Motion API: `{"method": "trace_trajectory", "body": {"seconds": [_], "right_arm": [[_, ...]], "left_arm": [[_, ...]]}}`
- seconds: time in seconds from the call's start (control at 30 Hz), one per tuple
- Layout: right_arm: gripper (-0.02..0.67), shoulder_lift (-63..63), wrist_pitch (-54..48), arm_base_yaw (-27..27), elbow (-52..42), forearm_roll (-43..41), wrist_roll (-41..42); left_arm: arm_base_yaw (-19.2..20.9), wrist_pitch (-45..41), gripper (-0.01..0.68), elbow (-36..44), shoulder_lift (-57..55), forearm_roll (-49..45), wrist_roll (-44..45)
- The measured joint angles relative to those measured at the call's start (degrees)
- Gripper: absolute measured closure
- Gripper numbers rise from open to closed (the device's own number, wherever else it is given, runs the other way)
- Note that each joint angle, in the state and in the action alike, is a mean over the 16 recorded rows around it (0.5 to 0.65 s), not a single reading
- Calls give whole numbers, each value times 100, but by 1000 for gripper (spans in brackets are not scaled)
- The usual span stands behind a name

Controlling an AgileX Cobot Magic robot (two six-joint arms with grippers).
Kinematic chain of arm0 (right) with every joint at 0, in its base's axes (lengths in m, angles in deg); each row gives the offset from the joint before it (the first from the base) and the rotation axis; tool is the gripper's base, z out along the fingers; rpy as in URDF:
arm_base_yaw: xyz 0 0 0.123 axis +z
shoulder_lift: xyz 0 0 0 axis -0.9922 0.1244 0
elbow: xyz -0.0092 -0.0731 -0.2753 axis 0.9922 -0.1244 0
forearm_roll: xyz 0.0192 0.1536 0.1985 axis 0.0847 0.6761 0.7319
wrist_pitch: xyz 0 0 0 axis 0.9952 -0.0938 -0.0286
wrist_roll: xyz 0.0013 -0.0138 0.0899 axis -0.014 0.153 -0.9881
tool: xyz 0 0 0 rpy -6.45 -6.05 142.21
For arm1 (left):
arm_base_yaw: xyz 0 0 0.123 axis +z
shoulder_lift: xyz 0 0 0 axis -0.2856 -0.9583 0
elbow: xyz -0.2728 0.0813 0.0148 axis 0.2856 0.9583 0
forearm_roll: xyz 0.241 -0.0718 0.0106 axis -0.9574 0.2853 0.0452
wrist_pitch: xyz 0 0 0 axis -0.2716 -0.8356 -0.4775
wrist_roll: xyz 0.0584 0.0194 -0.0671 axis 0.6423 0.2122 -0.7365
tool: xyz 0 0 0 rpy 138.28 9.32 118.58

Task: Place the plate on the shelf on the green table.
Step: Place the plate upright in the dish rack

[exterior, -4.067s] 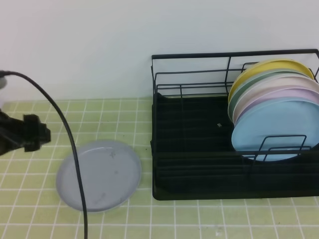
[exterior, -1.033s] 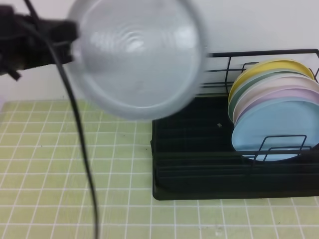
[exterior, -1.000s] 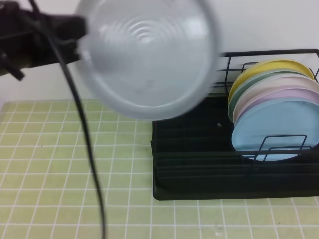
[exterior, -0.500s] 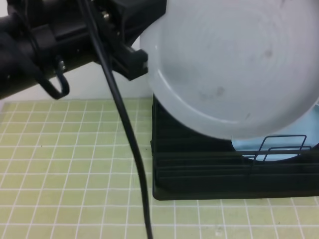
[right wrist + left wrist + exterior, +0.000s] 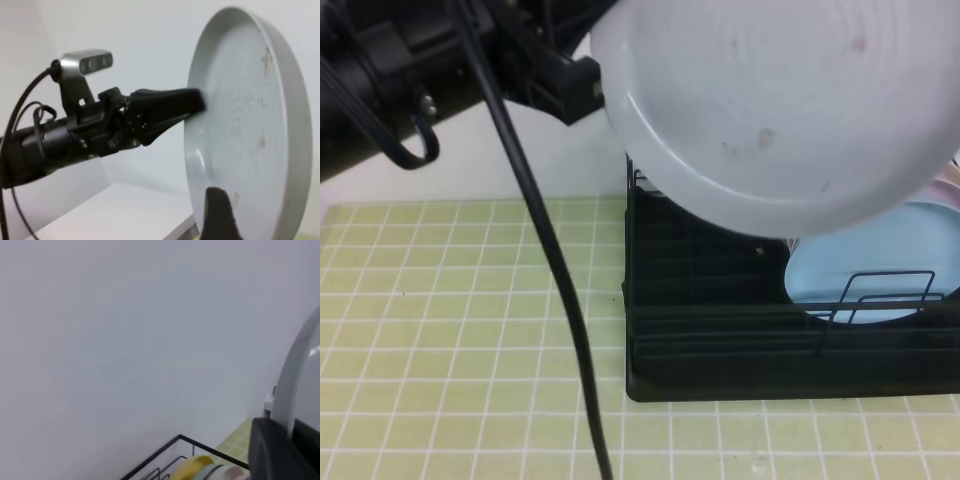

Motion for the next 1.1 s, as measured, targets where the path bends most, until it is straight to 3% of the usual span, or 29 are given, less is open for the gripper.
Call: {"method": "trace_trajectory", "body": {"seconds": [0.4, 0.63, 0.93, 1.1], "right_arm": [[234, 515, -480, 0, 0, 147, -41], [339, 709, -556, 0, 0, 174, -66], [503, 763, -359, 0, 24, 168, 130], [540, 764, -24, 1, 178, 167, 389]], "left_arm": [[0, -585, 669, 0, -247, 139, 258], [0, -1158, 646, 0, -399, 135, 495], [0, -1665, 399, -29, -472, 169, 533], [0, -1762, 246, -144, -471, 169, 325]]}}
